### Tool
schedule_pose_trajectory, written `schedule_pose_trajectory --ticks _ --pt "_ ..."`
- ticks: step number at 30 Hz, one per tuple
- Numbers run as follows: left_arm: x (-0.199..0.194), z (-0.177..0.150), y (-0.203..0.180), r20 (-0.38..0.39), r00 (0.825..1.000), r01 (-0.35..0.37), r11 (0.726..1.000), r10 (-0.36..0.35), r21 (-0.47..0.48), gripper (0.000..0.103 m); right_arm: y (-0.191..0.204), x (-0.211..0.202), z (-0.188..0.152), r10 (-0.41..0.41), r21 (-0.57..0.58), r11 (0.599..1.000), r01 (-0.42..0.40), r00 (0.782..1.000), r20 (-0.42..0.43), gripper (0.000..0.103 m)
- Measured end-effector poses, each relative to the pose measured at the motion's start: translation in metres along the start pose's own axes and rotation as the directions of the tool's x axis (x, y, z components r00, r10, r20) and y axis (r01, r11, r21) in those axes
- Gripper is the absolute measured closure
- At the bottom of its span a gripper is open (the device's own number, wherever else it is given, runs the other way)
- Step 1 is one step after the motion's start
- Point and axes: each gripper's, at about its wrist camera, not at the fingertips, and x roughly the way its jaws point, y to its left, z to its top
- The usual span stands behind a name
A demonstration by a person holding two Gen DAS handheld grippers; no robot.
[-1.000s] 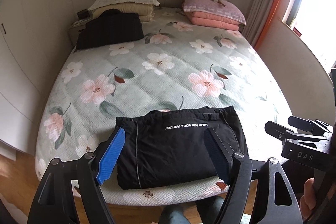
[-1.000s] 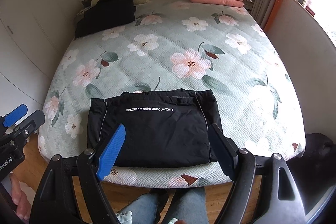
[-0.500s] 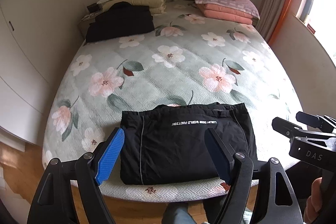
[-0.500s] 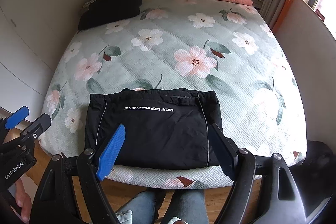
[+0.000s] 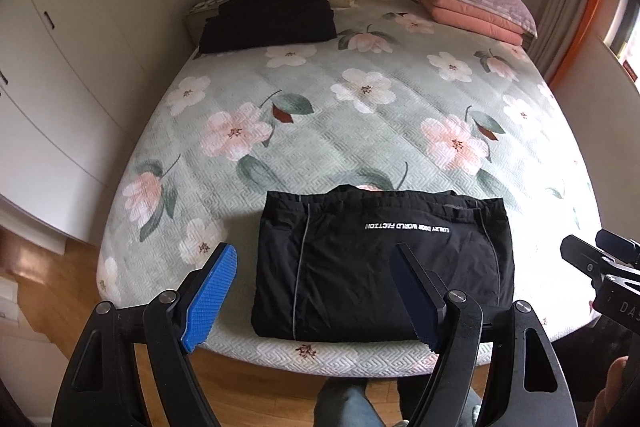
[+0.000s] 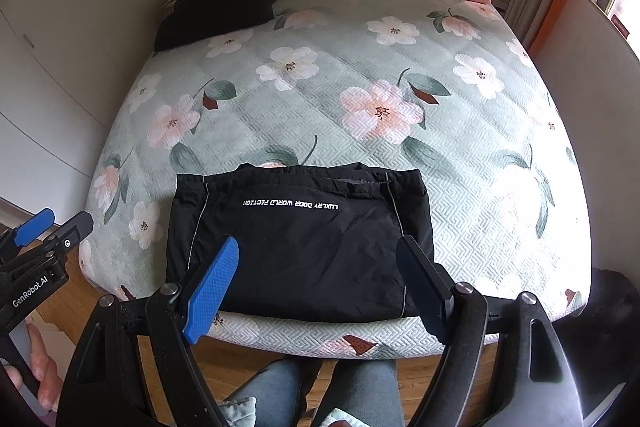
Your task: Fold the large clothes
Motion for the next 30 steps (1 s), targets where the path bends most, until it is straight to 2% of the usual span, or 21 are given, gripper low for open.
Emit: schedule_pose_trajectory --ticks 5,14,19,26,30 --pt "-0.004 0.007 -0.003 -0.002 0.999 0.034 0.999 -0.034 0.011 0.023 0.002 0.0 0.003 0.015 0.001 1.0 -0.015 1.0 -0.012 0.021" --pt "-0.009 0.012 -0.011 0.024 0.999 -0.034 0.995 0.032 0.089 0.023 0.003 0.003 0.001 0.01 0.009 1.0 -0.01 1.0 -0.017 0.021" --pt "-0.01 0.009 -0.01 0.012 1.0 -0.011 0.996 0.01 0.092 0.023 0.006 0.003 -0.004 0.003 0.01 1.0 -0.003 1.0 -0.017 0.021" --pt "-0.02 0.003 -0.012 0.046 0.998 -0.042 0.991 0.036 0.127 0.023 0.007 0.003 -0.01 0.001 0.011 1.0 -0.001 1.0 -0.019 0.021" --pt "-0.022 0.0 -0.012 0.046 0.999 -0.033 0.99 0.027 0.135 0.023 0.01 0.003 -0.016 -0.006 0.013 1.0 0.006 1.0 -0.019 0.021"
